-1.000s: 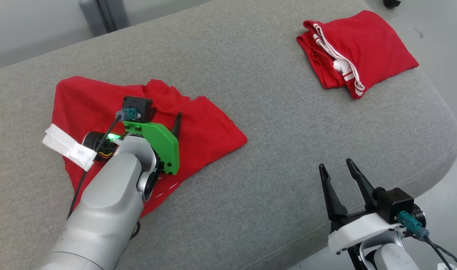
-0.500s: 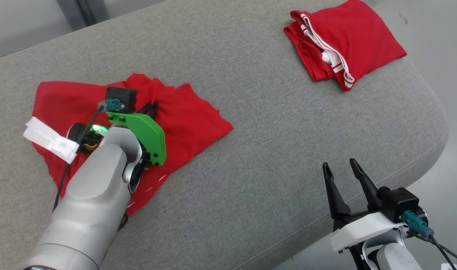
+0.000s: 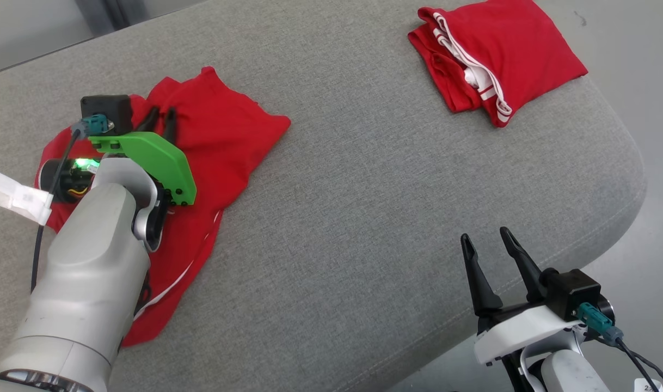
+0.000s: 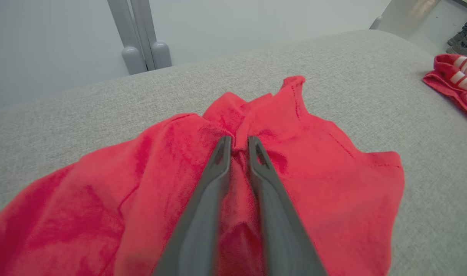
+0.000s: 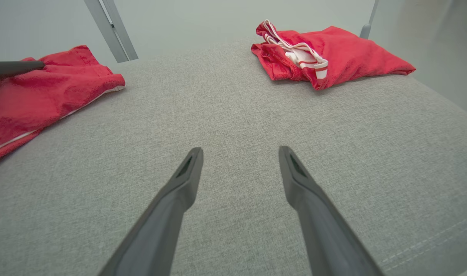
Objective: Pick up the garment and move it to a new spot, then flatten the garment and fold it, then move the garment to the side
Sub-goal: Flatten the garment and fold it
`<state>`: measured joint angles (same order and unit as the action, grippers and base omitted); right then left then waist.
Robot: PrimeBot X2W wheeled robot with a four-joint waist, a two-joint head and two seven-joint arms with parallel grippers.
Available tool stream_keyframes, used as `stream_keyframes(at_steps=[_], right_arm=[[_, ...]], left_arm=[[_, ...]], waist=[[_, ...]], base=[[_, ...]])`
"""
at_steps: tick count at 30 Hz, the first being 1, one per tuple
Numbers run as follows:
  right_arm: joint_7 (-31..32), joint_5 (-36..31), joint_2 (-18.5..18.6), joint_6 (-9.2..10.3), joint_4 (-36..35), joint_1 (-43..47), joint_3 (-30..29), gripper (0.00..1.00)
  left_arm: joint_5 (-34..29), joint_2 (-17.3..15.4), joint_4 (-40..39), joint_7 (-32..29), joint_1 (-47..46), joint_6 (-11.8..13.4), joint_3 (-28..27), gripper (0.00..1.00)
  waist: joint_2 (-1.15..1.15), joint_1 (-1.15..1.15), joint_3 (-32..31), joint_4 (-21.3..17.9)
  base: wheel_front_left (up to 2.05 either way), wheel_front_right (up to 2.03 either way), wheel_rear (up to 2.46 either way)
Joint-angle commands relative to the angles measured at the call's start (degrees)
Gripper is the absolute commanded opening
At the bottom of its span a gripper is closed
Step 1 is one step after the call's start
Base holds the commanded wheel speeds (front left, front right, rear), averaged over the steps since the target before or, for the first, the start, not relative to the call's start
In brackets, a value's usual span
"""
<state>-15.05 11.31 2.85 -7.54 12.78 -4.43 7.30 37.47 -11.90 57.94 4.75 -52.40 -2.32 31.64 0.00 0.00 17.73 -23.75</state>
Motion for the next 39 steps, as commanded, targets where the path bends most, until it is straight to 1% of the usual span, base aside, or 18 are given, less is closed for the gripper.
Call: stream_keyframes(at_steps=[1,4,6,8,10,13,14,16,19,23,27,28,29,30,32,34,37,39], right_arm=[[-0.2,-0.3,0.1,0.11,0.1,-0.4,-0.1,1.00],[-0.2,-0.2,0.1,0.11,0.1,0.1,-0.5,1.00],[-0.2,-0.2,0.1,0.11,0.0,0.6,-1.1,1.00],[-0.2,-0.2,0.1,0.10,-0.2,1.3,-1.8,1.00],[-0.2,0.0,0.0,0.10,0.0,1.7,-1.5,1.00],[-0.2,0.2,0.1,0.11,0.1,0.7,-0.8,1.00],[-0.2,0.4,0.1,0.10,0.0,0.3,-0.4,1.00],[-0.2,0.8,0.1,0.10,-0.2,-0.7,0.5,1.00],[-0.2,1.5,0.1,0.11,-0.7,-1.5,1.1,1.00],[-0.2,2.3,0.0,0.11,-1.1,-1.3,0.8,1.00],[-0.2,3.2,0.1,0.11,-1.0,-1.1,1.1,1.00],[-0.2,3.4,0.1,0.11,-1.0,-1.0,1.1,1.00],[-0.2,3.5,0.1,0.11,-1.0,-1.0,1.2,1.00],[-0.2,3.7,0.1,0.11,-1.0,-1.0,1.2,1.00],[-0.2,3.9,0.1,0.11,-0.9,-1.0,1.1,1.00],[-0.2,3.8,0.1,0.11,-0.7,-0.8,0.8,1.00],[-0.2,3.5,0.1,0.11,-0.3,-0.3,-0.1,1.00],[-0.2,3.1,0.1,0.11,-0.2,0.2,-0.7,1.00]], left_arm=[[-0.2,0.0,0.4,1.1,-0.6,0.3,0.0,1.00],[-0.4,-0.1,0.0,3.5,-0.5,1.5,-0.4,1.00],[-0.8,0.5,-1.4,4.7,0.1,2.5,0.0,1.00],[-2.8,1.7,-3.8,5.7,0.6,3.2,2.2,1.00],[-4.6,3.9,-6.6,4.9,2.4,2.3,5.1,1.00],[-5.6,5.6,-9.9,2.7,4.3,1.2,8.7,1.00],[-6.7,5.8,-10.4,2.1,4.6,1.4,9.9,1.00],[-6.8,6.5,-10.8,1.0,5.6,1.8,11.1,1.00],[-8.6,6.1,-10.0,0.2,4.9,3.0,12.8,1.00],[-10.8,5.1,-7.8,-0.4,3.2,3.4,14.5,1.00],[-12.5,3.3,-4.6,1.4,1.3,5.3,15.1,1.00],[-12.8,3.1,-4.0,1.7,1.2,5.4,15.2,1.00],[-12.8,3.0,-3.1,1.9,1.1,5.0,15.4,0.80],[-12.5,2.9,-2.4,1.9,0.9,4.7,15.3,0.51],[-11.2,3.2,-1.4,1.9,0.9,3.4,14.7,0.00],[-9.1,4.0,-1.1,1.8,1.2,1.7,13.4,0.00],[-5.3,5.4,-2.2,0.2,2.7,-1.8,11.7,0.00],[-2.9,5.9,-3.9,-0.9,3.4,-3.1,11.0,0.00]], waist=[[0.00,0.00,0.0,-0.3],[0.00,0.00,-0.3,-0.4],[0.00,0.00,-0.7,-0.1],[0.00,0.00,-1.0,0.6],[0.00,0.00,-1.2,1.2],[0.00,0.00,-1.1,1.2],[0.00,0.00,-1.0,0.9],[0.00,0.00,-0.5,0.1],[0.00,0.00,0.4,-1.2],[0.00,0.00,1.9,-2.3],[0.00,0.00,3.0,-3.3],[0.00,0.00,3.2,-3.4],[0.00,0.00,3.3,-3.5],[0.00,0.00,3.3,-3.6],[0.00,0.00,3.3,-3.7],[0.00,0.00,3.0,-3.5],[0.00,0.00,2.0,-2.8],[0.00,0.00,1.3,-2.0]], base=[[0.00,0.00,0.00],[0.00,0.00,0.00],[0.00,0.00,0.00],[0.00,0.00,0.00],[0.00,0.00,0.00],[0.00,0.00,0.00],[0.00,0.00,0.00],[0.00,0.00,0.00],[0.00,0.00,0.00],[0.00,0.00,0.00],[0.00,0.00,0.00],[0.00,0.00,0.00],[0.00,0.00,0.00],[0.00,0.00,0.00],[0.00,0.00,0.00],[0.00,0.00,0.00],[0.00,0.00,0.00],[0.00,0.00,0.00]])
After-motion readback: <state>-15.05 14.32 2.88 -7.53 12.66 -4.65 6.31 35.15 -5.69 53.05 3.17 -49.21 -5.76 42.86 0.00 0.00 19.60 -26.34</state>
